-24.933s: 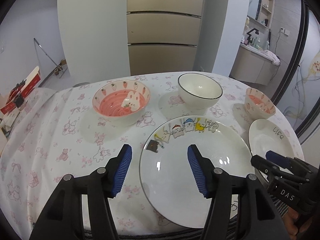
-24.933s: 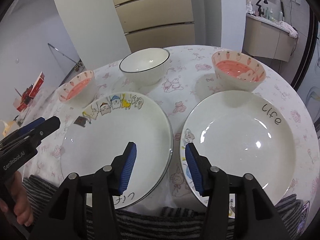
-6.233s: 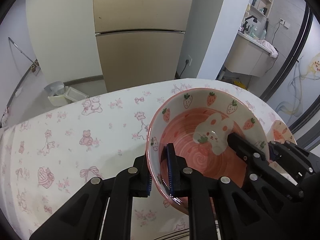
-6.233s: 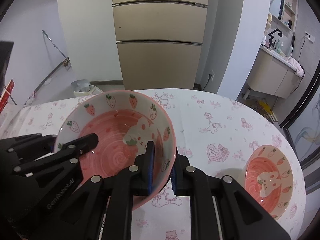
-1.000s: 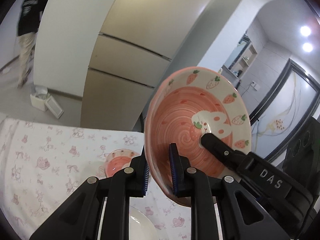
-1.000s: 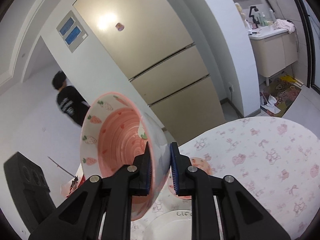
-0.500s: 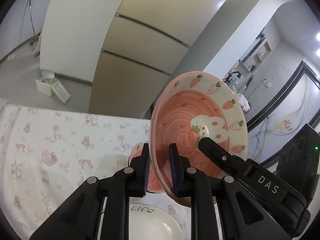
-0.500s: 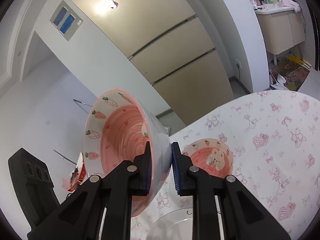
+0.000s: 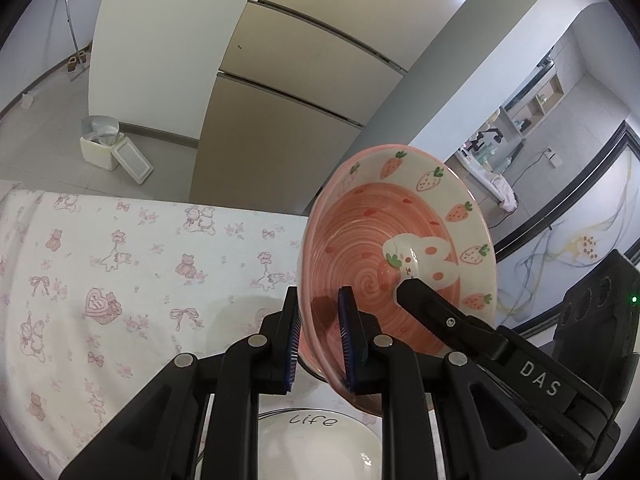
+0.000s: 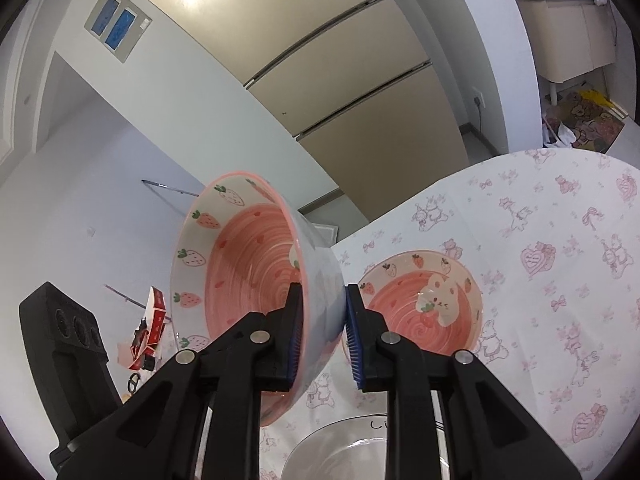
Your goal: Organize plates and bowls
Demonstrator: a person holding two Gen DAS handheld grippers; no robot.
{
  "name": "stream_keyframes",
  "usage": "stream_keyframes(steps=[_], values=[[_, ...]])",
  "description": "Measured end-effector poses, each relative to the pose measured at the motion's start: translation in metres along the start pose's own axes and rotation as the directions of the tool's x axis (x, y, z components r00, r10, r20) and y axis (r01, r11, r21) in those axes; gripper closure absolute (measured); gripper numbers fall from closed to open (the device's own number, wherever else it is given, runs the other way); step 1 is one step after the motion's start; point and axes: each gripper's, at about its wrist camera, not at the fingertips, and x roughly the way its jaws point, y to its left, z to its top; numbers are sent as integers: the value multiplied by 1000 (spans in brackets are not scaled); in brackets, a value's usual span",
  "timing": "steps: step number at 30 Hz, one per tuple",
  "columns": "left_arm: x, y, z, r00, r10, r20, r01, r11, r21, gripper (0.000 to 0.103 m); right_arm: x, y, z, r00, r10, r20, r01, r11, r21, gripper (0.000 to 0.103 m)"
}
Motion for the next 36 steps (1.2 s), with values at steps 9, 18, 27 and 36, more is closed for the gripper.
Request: stream_keyframes(steps=[9,18,27,36], values=[[23,11,0,998,28,-50,-28,1000,-8,83,19,-6,-2,999,-38,-37,38,999,-1,83],[46,26,0,994,49,-94,-53,998,-36,83,42,-15,-7,994,-44,-101,46,999,24,80],[59,37,-1,989,102,-107,-106,994,-29,83,58,-12,-15,988,-80,-130,80,997,-3,81],[63,36,-1,986,142,-93,-140,990,22,84,66,-14,-16,985,-92,-147,89,996,-26,81]])
